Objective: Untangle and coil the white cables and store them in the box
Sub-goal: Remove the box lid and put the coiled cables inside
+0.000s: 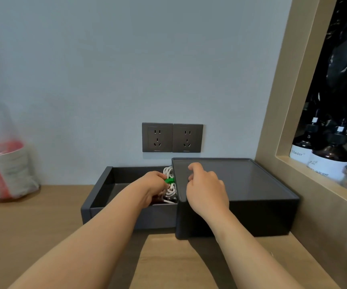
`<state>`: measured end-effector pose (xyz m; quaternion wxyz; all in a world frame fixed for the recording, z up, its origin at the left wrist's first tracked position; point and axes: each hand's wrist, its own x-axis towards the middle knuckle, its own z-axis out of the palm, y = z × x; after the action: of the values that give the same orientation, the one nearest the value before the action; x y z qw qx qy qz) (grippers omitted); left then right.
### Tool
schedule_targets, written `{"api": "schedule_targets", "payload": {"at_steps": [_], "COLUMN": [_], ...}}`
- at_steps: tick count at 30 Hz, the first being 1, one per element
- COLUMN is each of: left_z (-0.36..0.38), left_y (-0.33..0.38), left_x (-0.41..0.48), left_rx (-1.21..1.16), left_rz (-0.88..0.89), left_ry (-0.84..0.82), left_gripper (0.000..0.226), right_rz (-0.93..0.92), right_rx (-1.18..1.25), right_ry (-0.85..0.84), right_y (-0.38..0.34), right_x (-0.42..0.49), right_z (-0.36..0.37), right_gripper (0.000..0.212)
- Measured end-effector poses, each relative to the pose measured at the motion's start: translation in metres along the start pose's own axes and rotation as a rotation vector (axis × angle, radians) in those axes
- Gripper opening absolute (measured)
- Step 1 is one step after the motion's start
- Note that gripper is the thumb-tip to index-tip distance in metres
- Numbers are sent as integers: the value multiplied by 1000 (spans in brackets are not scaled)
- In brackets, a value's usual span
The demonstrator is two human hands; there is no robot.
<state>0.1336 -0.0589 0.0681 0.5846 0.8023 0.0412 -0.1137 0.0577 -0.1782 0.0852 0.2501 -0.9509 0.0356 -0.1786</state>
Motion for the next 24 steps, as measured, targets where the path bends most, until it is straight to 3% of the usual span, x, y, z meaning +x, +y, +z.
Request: {"api": "schedule_targets", "payload": {"at_steps": [10, 15, 18, 21, 24], "left_z": [4, -1, -2, 11, 34], "left_y": [1, 10, 12, 8, -4], "left_x": [-4, -25, -56, -98, -128], "left_rx": [353, 506, 479, 415, 396], "left_rz": [99, 286, 421, 518, 505], "left_ry": [-136, 221, 342, 312, 188], "left_gripper": [56, 42, 27, 14, 12], "right_rz": [-31, -85, -102, -64, 30], "right_rx": [-11, 28, 23, 17, -1], "right_ry": [-15, 17, 76, 97, 80], "right_y": [2, 9, 18, 35, 57], "right_x": [0, -9, -27, -54, -81], "right_z": [-1, -9, -26, -40, -43], "right_gripper": [40, 31, 29, 27, 25]}}
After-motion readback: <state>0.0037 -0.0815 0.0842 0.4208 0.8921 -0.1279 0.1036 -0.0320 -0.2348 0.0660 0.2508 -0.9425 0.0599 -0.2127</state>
